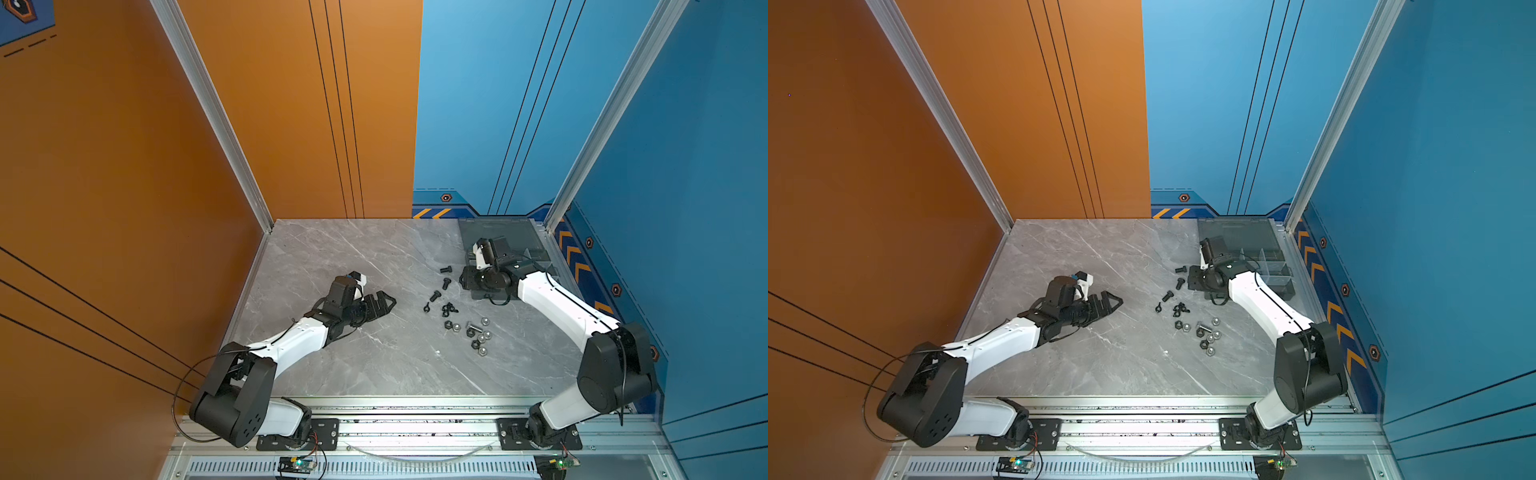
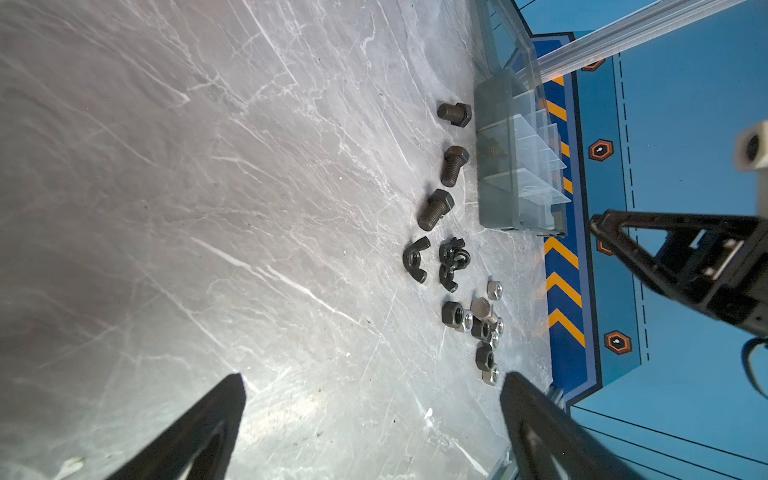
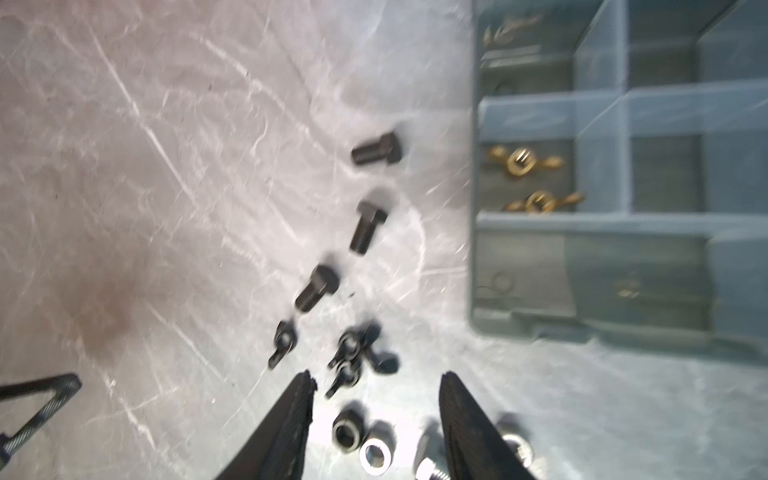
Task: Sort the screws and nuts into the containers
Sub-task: 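Move the right gripper back down to a black wing nut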
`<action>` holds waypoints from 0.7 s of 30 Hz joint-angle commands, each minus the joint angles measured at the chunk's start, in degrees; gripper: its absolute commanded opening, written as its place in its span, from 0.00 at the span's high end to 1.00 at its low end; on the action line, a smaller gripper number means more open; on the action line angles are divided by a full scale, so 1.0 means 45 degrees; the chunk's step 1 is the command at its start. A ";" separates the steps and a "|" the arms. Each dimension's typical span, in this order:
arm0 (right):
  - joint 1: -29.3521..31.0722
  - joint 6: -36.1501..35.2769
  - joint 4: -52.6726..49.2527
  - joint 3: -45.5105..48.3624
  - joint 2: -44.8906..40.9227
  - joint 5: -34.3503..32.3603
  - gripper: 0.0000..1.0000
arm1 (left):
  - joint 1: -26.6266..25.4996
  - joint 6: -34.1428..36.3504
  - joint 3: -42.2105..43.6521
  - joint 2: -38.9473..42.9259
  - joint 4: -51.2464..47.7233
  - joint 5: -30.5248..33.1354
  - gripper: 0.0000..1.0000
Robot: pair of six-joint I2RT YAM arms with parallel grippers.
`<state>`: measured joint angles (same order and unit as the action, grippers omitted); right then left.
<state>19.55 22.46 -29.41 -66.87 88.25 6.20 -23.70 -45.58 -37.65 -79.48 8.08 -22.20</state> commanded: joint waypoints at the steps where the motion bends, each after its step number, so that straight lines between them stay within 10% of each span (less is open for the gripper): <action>1: 0.0654 0.0889 0.0062 0.0832 -0.0608 -0.0074 0.47 | -0.0123 -0.0122 -0.0050 -0.0053 0.0196 -0.0378 0.02; 21: 0.3890 0.4911 0.2406 0.1581 0.0644 -0.1879 0.47 | 0.0354 0.0012 0.0800 0.1110 -0.0119 -0.0465 0.02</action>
<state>36.01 39.68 -20.62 -57.12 88.99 1.52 -22.87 -45.98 -35.31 -75.90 8.10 -22.70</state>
